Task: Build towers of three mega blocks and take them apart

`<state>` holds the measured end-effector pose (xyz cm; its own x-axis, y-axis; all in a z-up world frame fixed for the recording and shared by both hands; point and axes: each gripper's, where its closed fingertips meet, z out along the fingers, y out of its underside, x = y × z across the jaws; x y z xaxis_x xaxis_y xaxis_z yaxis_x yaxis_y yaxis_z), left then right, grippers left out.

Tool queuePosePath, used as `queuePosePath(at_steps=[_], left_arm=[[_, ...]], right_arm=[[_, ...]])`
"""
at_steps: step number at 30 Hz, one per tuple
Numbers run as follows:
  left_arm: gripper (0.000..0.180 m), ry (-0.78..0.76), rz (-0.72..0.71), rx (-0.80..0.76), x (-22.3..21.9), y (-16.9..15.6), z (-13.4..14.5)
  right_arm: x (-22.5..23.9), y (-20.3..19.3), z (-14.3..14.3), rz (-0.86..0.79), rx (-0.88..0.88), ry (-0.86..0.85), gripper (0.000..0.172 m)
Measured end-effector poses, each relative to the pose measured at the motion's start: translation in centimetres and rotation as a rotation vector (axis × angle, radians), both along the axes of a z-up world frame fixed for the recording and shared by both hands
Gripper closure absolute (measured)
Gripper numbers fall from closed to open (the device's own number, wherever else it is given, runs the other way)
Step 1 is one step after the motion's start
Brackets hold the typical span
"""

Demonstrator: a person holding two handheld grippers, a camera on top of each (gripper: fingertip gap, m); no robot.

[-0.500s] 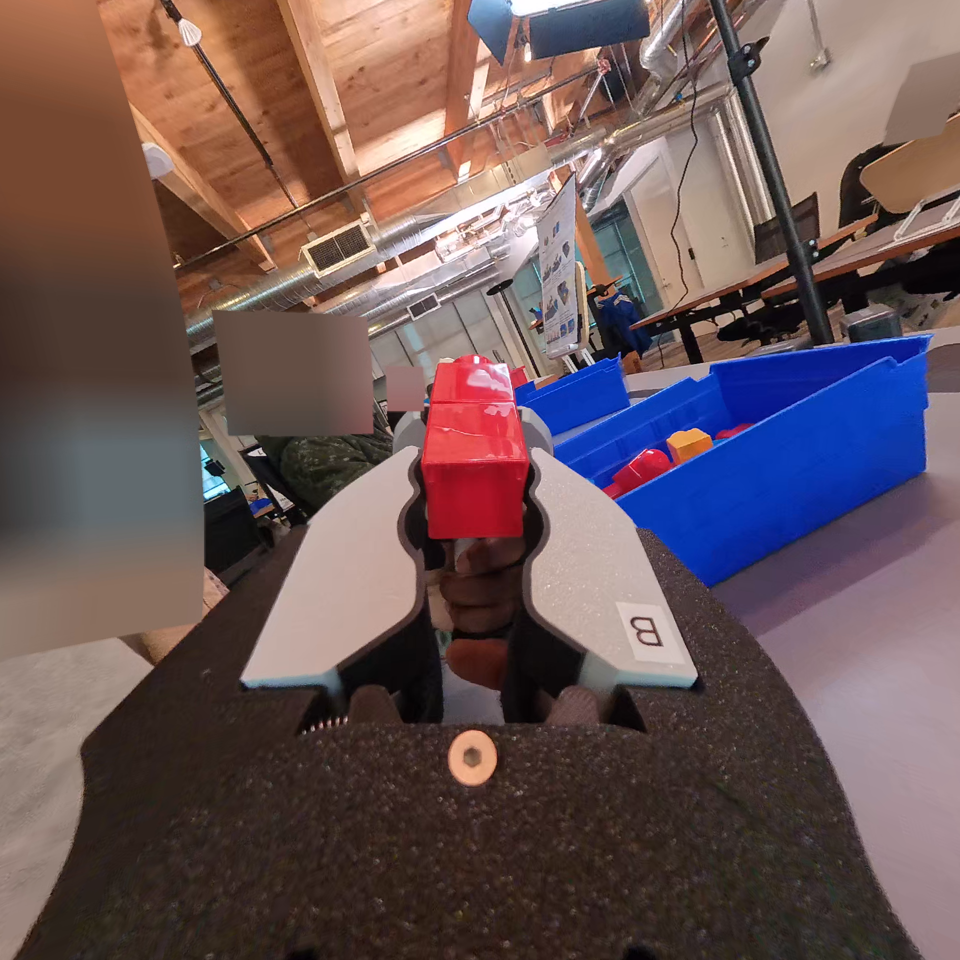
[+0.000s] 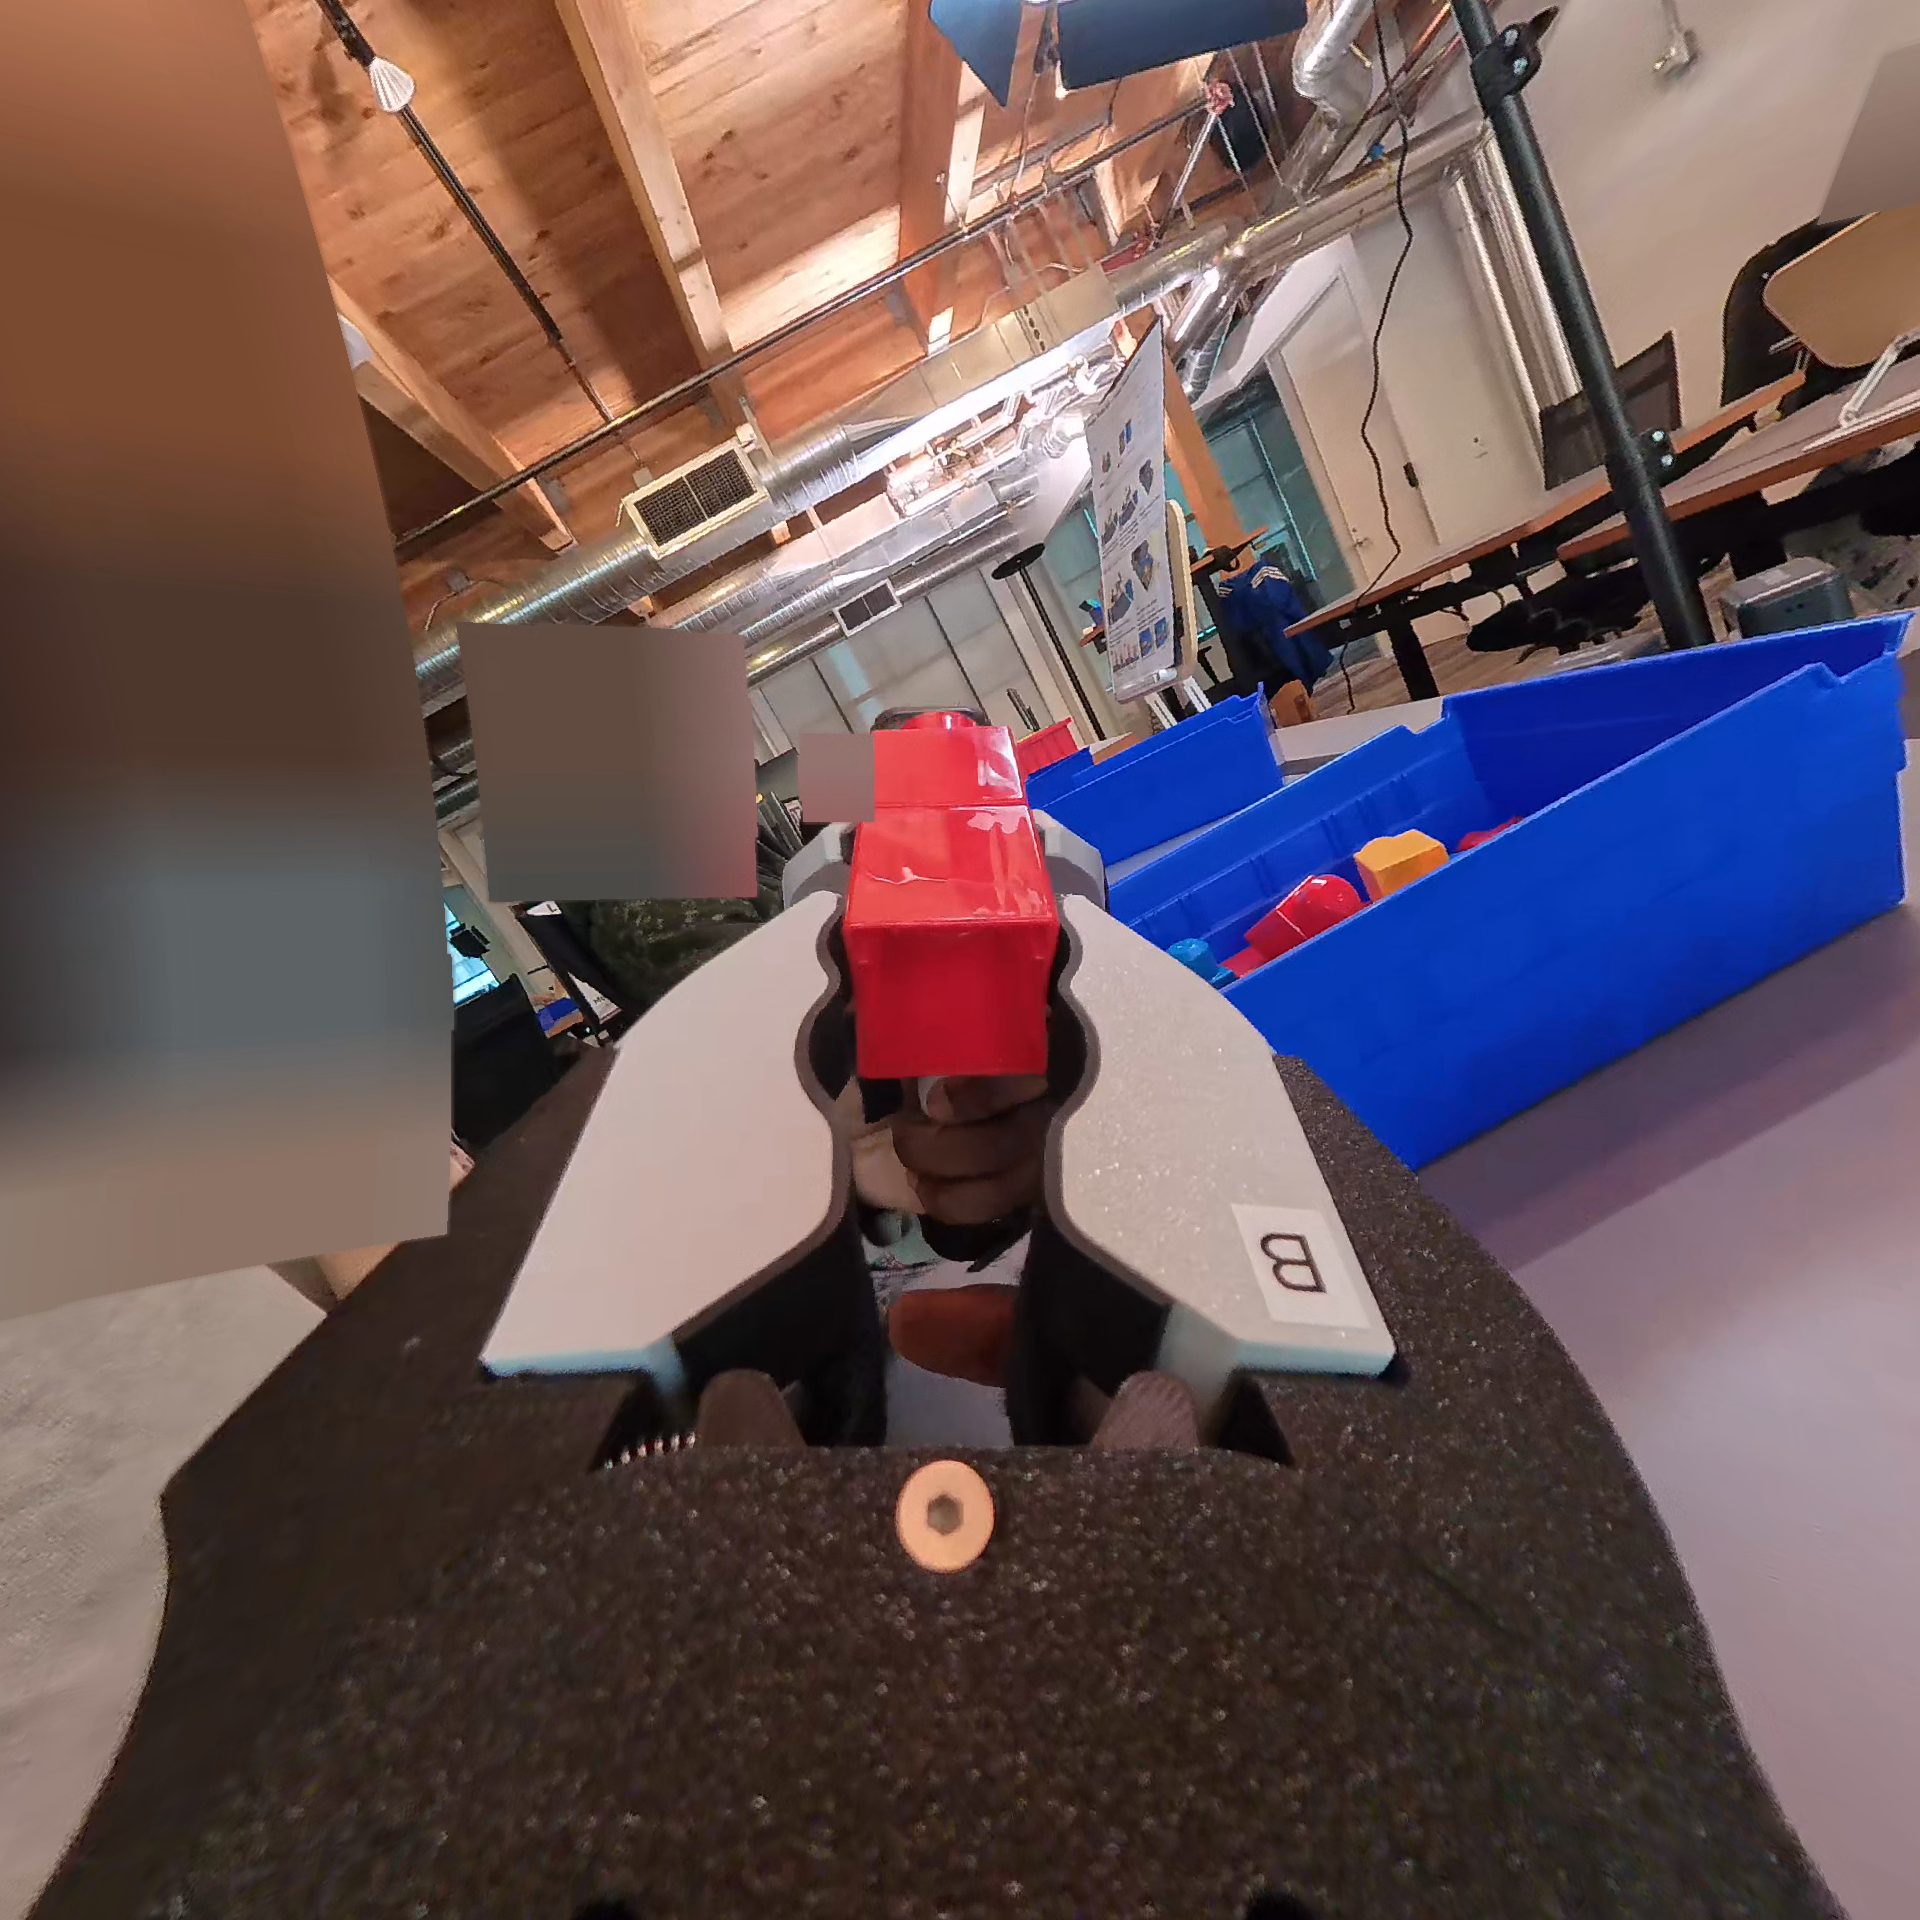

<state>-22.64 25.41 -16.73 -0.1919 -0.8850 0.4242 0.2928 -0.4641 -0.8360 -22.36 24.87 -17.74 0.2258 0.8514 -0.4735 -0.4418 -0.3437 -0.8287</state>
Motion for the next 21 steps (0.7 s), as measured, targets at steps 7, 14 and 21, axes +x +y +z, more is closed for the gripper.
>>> queuePosePath(at_steps=[7,14,21], left_arm=[[0.144,0.190,-0.103,0.065,-1.1,-0.7,-0.8],[0.145,0.342,-0.170,0.164,-0.8,-2.6,-2.2],[0.126,0.597,0.130,0.232,-5.4,2.3,-2.5]], right_arm=[[-1.0,-0.5,-1.7,0.067,0.027,-0.209,0.115],[-3.6,-2.4,-4.3,0.123,0.184,-0.450,0.134],[-1.9,-1.4,-2.8,0.055,0.195,-0.363,0.136]])
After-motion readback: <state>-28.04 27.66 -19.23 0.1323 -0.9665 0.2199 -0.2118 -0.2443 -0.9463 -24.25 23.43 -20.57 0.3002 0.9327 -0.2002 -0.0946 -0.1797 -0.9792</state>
